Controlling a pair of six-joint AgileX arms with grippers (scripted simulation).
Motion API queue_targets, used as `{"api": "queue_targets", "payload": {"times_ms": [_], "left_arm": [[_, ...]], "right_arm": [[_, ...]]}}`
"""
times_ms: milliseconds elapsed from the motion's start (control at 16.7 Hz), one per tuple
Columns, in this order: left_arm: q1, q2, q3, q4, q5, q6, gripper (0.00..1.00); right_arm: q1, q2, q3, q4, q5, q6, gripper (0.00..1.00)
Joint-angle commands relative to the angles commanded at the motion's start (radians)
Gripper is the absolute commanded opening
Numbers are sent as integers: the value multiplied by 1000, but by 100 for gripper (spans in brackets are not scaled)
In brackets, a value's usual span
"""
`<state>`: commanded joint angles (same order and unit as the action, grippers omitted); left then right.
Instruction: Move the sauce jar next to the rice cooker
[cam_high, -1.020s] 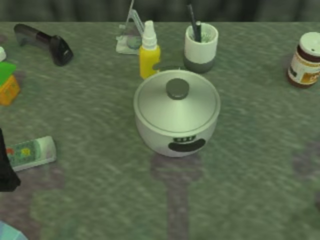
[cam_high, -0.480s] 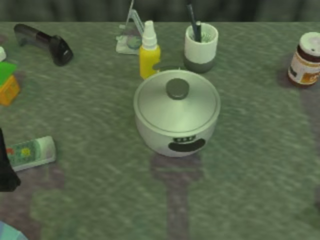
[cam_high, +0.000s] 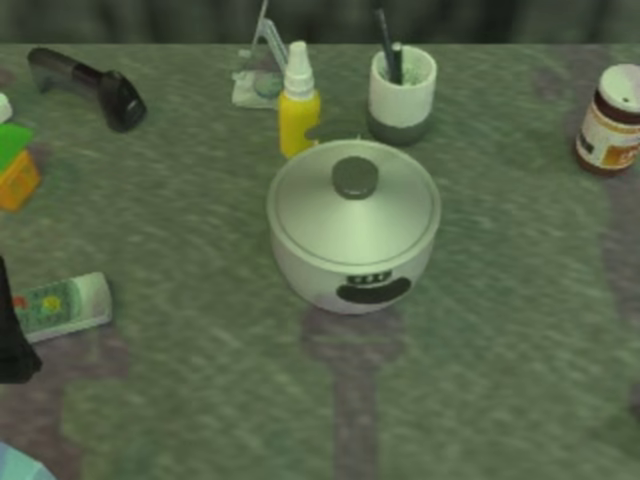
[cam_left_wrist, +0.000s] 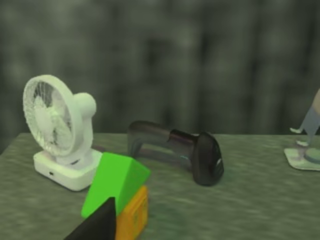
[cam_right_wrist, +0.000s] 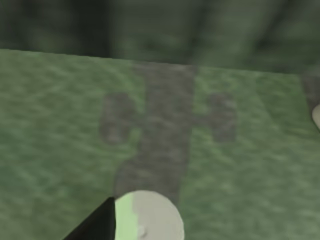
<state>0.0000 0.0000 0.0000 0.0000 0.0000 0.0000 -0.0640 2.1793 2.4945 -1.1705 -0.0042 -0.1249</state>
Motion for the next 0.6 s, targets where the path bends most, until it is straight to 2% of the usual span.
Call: {"api": "queue_targets", "payload": {"times_ms": [300,600], "left_arm": [[0,0,0,0,0,0,100],[0,0,0,0,0,0,100]], "right_arm": [[30,382,255,-210,-19,-56,100],[46,522,319,-316,-28,-83,100]]}}
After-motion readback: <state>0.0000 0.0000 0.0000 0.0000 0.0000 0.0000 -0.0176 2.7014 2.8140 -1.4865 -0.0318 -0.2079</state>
